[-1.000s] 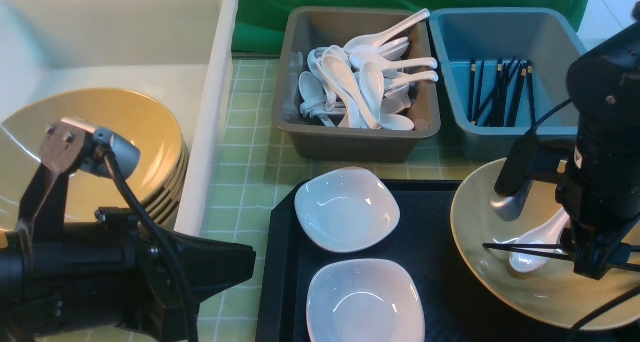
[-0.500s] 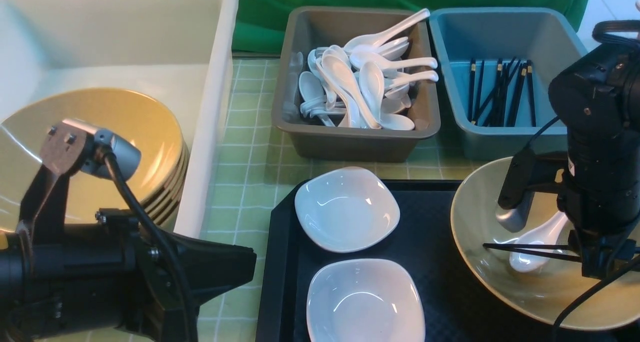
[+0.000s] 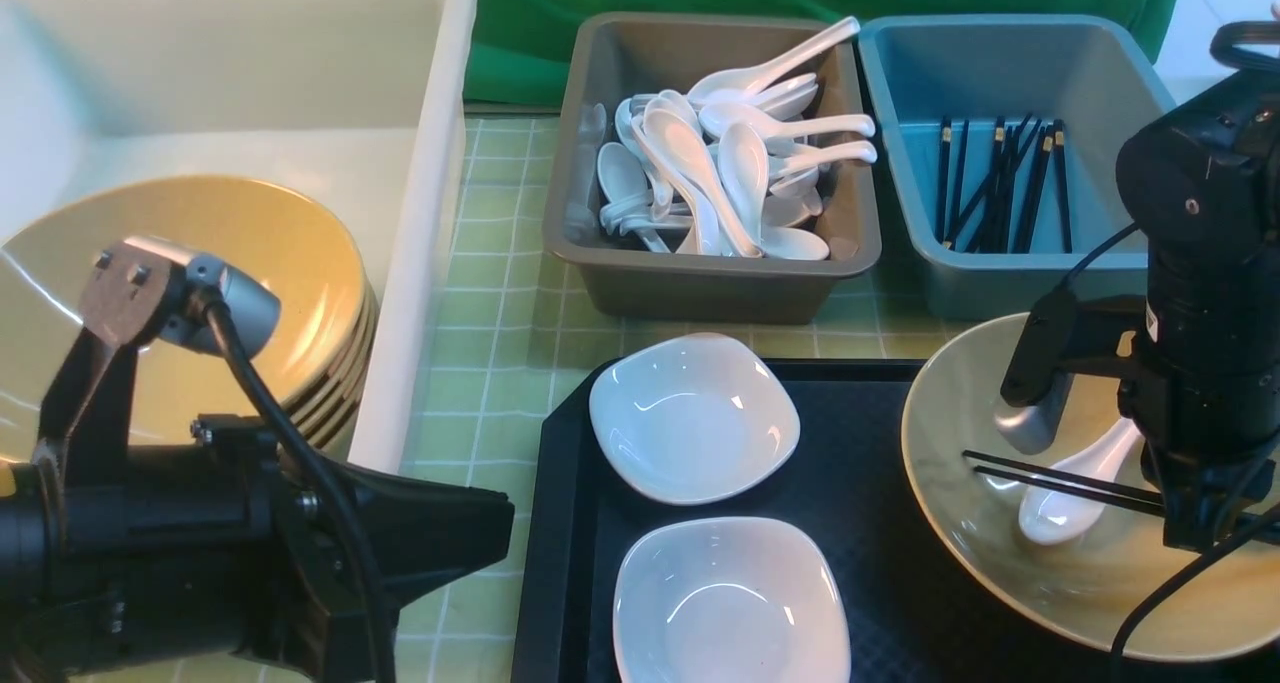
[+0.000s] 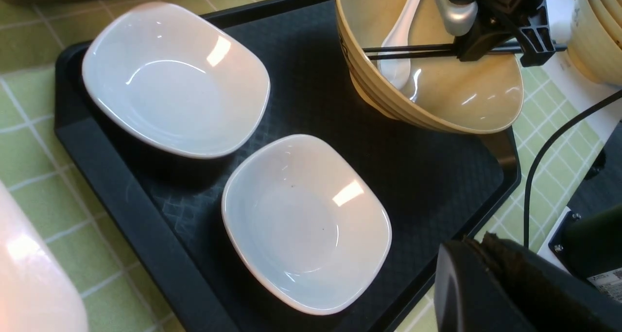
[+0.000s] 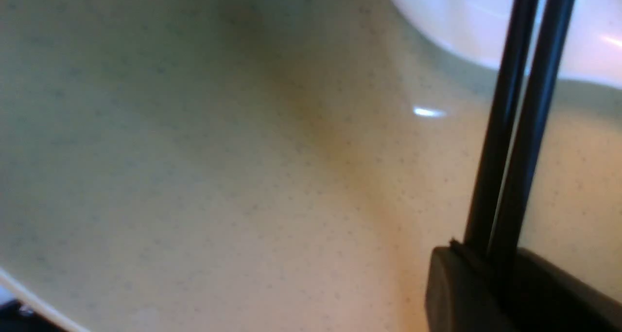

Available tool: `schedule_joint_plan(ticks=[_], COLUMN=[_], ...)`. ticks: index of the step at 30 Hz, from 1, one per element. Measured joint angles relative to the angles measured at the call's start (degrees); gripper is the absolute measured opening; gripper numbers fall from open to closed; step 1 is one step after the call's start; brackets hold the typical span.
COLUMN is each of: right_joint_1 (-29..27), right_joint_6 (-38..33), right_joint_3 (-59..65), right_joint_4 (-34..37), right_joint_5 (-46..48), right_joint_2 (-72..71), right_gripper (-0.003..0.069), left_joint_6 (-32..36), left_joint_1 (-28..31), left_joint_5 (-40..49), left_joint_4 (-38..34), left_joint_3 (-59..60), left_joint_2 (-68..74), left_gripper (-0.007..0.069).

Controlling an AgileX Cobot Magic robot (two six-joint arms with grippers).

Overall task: On green table put chopsticks spoon bowls plates into blue grey white boxes.
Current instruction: 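Move the grippers toward the tableware on the black tray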

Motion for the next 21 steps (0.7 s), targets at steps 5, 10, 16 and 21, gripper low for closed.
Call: schedule_joint_plan(ticks=[5,10,16,21], right_joint_1=[0.0,0.0,0.0,-0.09], right_joint_6=[-0.68,-1.26,-0.02,5.05], right_joint_3=[-0.75,-1.69,-1.69,-1.69], right_joint_4=[2.31,3.24,3.88,4.02], right_joint_5=[0.0,0.0,0.0,0.0], right_joint_2=[-2.37,-4.0,-4.06,-3.67], right_gripper=[0.0063,0.0062,0.0062,0.006], left_joint_6=[0.0,0.0,0.0,0.0], left_joint_1=[0.0,0.0,0.0,0.0], left_joint_5=[-0.53,-2.58,-3.35,-3.4], left_joint_4=[-0.11,-0.18,-0.29,-0.35], left_joint_3=[0.0,0.0,0.0,0.0], left_joint_2=[0.0,0.0,0.0,0.0], left_gripper=[-0.0002,-0.0002,-0.0002,-0.0002])
